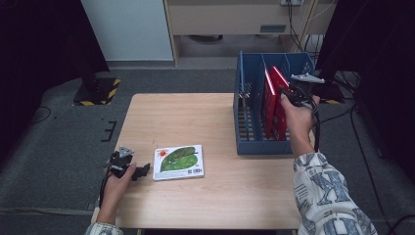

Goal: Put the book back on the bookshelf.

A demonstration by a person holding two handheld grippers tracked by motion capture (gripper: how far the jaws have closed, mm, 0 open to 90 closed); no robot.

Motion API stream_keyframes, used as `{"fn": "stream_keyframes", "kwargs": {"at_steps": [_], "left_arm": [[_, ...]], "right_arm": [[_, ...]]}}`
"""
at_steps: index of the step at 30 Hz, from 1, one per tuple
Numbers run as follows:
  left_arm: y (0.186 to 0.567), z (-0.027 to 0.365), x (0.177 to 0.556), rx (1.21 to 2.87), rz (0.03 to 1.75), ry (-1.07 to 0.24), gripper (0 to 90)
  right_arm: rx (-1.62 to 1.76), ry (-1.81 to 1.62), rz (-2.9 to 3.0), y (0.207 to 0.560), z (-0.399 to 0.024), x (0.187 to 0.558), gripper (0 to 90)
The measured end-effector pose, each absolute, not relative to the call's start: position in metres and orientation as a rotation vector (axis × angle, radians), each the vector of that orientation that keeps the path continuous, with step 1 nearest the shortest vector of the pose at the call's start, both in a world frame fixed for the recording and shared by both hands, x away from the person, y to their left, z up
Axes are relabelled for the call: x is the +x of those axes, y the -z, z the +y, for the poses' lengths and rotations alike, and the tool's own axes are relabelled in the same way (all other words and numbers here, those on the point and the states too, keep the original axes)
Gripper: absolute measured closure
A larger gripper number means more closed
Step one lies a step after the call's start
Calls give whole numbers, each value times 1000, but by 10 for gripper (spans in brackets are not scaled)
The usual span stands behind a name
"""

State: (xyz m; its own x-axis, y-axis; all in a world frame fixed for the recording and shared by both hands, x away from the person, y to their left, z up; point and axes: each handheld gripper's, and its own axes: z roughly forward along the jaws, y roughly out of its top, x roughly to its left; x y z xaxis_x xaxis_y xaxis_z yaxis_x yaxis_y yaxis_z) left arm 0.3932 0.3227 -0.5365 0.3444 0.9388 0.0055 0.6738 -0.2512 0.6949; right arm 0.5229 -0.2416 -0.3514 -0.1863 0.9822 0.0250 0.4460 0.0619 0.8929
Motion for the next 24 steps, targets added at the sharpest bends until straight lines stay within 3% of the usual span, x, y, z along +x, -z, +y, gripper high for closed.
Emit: {"fn": "stream_keyframes", "kwargs": {"at_steps": [24], "left_arm": [[537, 323, 394, 2015, 1400, -572, 0]], "right_arm": [[1391, -1052, 1746, 343, -240, 518, 771]]}}
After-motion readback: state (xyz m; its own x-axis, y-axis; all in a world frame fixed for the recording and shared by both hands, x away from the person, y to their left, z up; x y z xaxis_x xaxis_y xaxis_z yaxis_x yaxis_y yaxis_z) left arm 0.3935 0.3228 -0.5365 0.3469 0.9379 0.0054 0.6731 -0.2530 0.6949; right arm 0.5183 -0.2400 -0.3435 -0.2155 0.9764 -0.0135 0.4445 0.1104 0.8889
